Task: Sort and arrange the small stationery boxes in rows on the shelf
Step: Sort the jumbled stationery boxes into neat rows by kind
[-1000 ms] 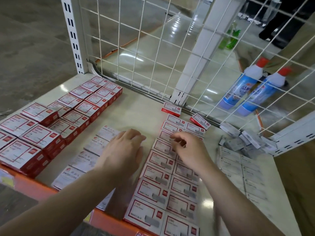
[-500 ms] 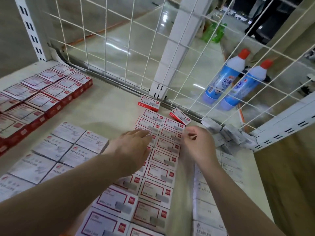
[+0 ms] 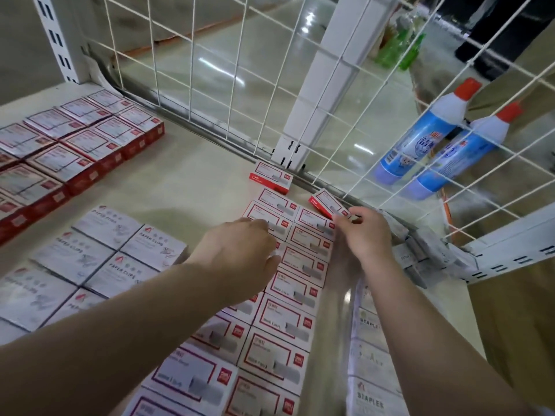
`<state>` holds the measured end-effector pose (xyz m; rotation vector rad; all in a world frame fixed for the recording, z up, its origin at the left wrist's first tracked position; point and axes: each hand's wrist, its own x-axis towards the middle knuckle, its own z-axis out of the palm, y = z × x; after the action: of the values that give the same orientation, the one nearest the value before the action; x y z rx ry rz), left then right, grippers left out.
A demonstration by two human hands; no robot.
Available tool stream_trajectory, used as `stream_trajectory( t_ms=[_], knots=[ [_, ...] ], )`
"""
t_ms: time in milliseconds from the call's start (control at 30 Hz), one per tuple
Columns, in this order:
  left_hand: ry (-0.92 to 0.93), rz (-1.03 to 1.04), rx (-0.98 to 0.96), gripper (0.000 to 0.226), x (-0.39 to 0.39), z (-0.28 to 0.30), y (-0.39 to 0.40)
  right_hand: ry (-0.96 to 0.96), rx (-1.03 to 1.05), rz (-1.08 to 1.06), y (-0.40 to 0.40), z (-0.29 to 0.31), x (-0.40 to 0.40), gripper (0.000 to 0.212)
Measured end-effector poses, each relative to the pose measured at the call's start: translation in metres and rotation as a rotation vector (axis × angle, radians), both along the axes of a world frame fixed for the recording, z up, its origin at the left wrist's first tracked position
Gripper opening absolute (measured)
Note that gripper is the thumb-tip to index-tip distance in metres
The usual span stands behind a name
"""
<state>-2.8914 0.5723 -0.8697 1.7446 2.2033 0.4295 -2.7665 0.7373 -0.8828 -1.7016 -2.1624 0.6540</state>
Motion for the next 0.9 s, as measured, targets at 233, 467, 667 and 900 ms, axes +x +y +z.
stream_trajectory(
  t_ms=[233, 467, 667, 900],
  knots=[
    [-0.024, 0.016, 0.013, 0.035, 0.001, 0.0, 0.001, -0.028, 0.066, 0.053, 0.009, -0.006, 0.005, 0.034],
    [-0.061, 0.039, 0.019, 0.034, 0.004, 0.0, -0.002, -0.048, 0.184, 0.074, 0.005, -0.003, 0.008, 0.026],
    [-0.113, 0.08, -0.004, 0.033, 0.007, 0.002, -0.006, -0.037, 0.34, 0.047, 0.004, 0.011, 0.015, 0.023],
    [-0.303, 0.141, -0.005, 0.037, 0.005, 0.01, -0.016, 0.027, 0.337, 0.203, -0.034, 0.022, 0.028, 0.026]
  ],
)
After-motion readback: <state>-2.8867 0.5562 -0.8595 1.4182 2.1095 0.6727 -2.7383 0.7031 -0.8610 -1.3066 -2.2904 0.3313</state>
